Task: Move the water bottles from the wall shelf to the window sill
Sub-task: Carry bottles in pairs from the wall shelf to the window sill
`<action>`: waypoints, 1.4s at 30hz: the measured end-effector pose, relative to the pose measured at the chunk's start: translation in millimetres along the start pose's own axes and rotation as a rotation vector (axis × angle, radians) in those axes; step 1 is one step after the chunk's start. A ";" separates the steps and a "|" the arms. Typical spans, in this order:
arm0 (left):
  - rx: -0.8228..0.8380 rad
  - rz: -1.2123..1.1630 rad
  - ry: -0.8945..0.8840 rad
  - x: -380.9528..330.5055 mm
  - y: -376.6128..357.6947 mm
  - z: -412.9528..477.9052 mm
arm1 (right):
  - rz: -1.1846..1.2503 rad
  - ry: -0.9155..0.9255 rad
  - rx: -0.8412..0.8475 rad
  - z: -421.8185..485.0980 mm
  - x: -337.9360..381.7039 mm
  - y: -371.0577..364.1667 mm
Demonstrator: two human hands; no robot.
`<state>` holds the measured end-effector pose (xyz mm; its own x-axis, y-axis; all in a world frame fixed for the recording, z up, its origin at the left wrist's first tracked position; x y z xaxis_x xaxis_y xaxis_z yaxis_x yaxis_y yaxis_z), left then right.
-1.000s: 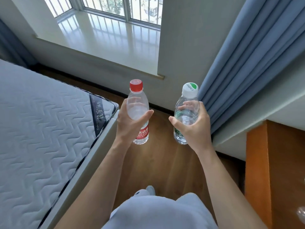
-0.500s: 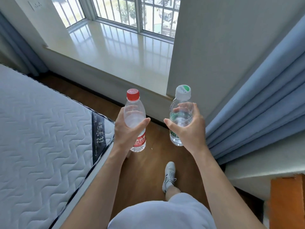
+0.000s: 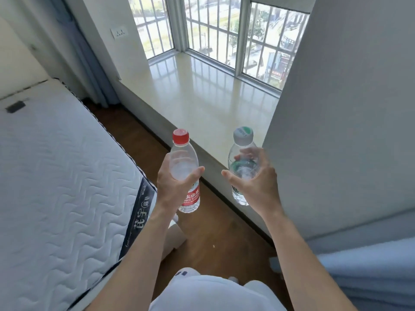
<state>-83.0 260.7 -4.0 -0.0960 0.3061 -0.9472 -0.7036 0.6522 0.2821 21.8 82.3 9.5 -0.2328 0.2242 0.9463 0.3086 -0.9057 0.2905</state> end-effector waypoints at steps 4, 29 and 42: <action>-0.058 0.042 0.017 5.9 -0.6 24.8 | 0.022 0.011 0.083 34.6 -7.3 -17.0; -0.397 0.027 0.113 94.5 85.9 354.6 | -0.011 0.096 0.395 369.8 22.5 -275.4; -0.544 0.014 0.243 140.3 151.2 466.9 | 0.009 0.091 0.606 466.2 34.1 -426.0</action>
<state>125.9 726.0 -22.9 -0.2211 0.1030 -0.9698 -0.9546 0.1806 0.2368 312.3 643.5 -16.0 -0.2973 0.1612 0.9411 0.7746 -0.5356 0.3364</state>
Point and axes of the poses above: each hand's wrist, its own z-axis towards the middle knuckle, its own y-axis out of the back of the hand, x = y × z, the point moved 3 cm from there along z, towards the middle knuckle, and after that the axes turned 4 degrees about -y, right-handed, at the moved point
